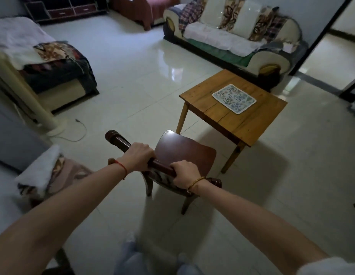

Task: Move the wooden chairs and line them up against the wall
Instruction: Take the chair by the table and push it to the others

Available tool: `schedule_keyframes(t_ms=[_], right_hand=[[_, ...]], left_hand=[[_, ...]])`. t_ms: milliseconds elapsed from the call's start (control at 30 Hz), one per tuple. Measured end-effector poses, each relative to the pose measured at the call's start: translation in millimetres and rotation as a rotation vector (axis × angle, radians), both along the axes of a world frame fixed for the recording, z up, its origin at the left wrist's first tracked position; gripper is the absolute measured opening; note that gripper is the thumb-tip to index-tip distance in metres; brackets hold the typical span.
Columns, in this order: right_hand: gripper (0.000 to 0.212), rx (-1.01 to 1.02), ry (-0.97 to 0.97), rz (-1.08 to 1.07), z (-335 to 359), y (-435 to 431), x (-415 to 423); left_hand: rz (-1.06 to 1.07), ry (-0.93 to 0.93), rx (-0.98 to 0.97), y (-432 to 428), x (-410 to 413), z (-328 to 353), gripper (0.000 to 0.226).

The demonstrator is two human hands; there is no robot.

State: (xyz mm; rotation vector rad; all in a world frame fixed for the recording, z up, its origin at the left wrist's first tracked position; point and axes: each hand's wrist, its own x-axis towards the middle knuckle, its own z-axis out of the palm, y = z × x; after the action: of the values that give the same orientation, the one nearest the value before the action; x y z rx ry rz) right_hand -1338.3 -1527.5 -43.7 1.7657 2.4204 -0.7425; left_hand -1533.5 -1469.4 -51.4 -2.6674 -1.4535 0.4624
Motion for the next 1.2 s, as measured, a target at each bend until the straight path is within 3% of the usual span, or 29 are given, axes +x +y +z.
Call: schedule_keyframes(t_ms=[467,667,900,1200], right_hand=[[0.023,0.034,-0.112,0.297,-4,-82,173],[0.031,0.042,-0.183,0.408,-1,-110,264],[0.023,0.068,-0.191,0.574,6,-143,375],[0.027,0.076,-0.2,0.776,6,-181,521]], left_hand=[[0.252,-0.049,-0.011,-149,172,-6,0.016],[0.338,-0.113,0.004,-205,268,-7,0.013],[0.493,-0.133,0.0,-267,389,-5,0.016],[0.709,-0.241,-0.012,-343,550,-3,0.017]])
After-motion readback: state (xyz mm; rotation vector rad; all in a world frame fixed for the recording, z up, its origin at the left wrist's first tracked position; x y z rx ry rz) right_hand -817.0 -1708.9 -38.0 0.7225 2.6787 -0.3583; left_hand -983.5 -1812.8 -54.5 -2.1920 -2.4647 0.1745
